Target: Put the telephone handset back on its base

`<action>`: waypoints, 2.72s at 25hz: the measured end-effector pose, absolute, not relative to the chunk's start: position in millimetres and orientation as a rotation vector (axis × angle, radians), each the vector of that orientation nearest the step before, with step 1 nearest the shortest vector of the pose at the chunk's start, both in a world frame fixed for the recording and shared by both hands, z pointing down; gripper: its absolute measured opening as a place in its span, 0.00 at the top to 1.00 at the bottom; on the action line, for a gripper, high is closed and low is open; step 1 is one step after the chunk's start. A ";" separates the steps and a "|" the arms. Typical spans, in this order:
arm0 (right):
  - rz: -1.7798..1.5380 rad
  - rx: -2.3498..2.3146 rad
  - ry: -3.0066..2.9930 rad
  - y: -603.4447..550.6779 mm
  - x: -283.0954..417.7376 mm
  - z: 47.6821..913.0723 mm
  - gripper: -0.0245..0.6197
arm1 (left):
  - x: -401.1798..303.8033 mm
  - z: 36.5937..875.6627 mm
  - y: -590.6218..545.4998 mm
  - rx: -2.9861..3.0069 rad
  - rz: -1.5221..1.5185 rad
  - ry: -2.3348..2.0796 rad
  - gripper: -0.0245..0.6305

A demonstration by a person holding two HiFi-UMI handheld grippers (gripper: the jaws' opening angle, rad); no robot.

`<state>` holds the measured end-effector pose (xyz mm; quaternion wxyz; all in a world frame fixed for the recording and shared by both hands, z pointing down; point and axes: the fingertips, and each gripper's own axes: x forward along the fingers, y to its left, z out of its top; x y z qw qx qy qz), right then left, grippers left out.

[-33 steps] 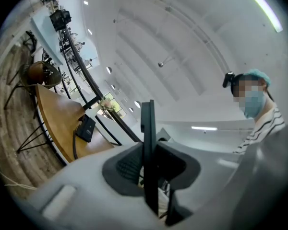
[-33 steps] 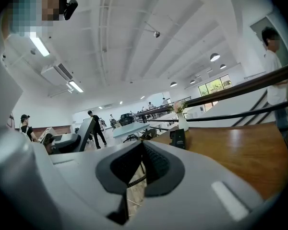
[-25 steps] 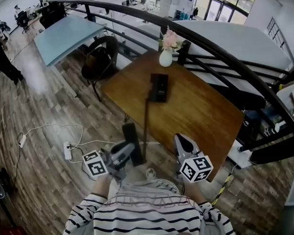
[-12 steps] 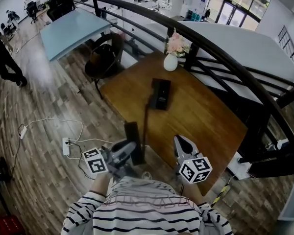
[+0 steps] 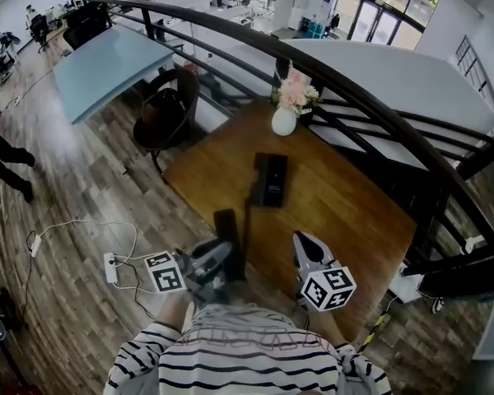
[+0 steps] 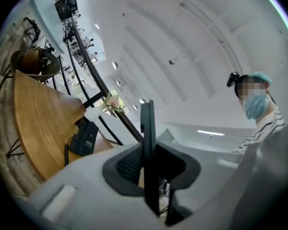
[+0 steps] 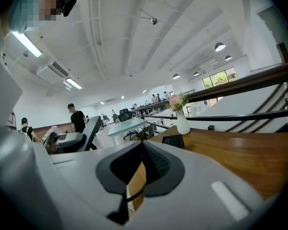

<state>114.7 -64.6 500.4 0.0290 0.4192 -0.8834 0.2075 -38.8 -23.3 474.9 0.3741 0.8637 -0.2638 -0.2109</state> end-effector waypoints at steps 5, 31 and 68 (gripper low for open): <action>0.632 1.347 -2.715 -87.9 95.7 488.7 0.96 | -59.4 466.6 -54.9 2.220 -0.523 -0.630 0.85; 0.719 1.699 -2.532 -174.7 10.3 510.2 0.96 | -147.8 501.6 -195.3 2.218 -0.376 -0.367 0.85; 0.826 1.517 -2.483 -231.9 95.7 550.8 0.96 | -14.0 640.6 -351.4 2.103 -0.232 -0.392 0.85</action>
